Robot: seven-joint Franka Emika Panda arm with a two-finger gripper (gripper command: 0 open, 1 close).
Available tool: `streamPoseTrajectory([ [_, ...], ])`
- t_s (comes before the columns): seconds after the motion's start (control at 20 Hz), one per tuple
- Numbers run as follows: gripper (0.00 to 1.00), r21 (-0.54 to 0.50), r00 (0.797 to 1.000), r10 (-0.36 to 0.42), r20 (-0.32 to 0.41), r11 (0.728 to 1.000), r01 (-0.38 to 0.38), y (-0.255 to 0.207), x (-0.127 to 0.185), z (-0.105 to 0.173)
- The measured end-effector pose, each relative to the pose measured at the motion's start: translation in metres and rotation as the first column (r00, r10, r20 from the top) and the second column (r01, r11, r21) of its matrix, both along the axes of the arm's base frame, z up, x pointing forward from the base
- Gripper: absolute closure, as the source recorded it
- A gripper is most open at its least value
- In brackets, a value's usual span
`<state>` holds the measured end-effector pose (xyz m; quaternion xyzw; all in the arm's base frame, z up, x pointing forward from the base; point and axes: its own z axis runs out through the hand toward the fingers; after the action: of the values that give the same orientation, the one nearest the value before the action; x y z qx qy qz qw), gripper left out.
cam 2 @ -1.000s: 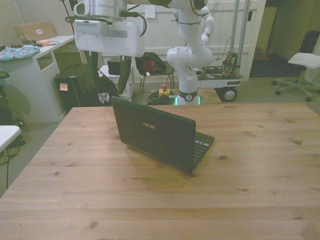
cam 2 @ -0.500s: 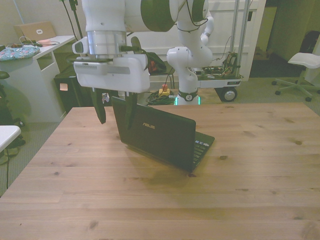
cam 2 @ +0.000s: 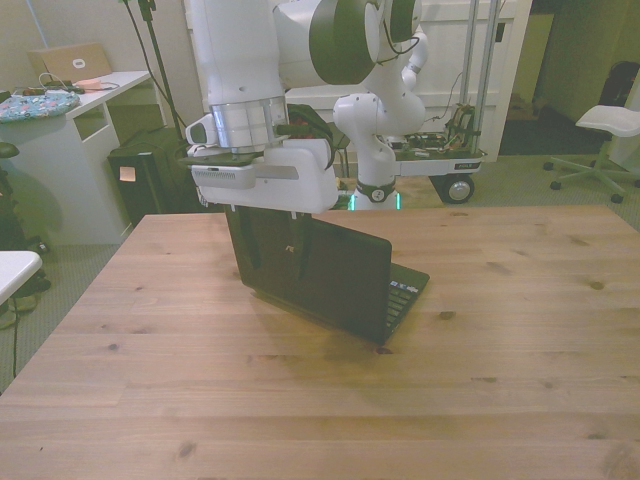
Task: Close the laptop
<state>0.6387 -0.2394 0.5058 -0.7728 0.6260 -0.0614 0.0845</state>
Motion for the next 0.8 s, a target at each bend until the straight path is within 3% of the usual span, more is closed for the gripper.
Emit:
streamPoseTrajectory([
  [0.8, 1.0, 0.022, 0.999, -0.041, -0.01, 0.999, 0.041, -0.02, -0.012, -0.006],
])
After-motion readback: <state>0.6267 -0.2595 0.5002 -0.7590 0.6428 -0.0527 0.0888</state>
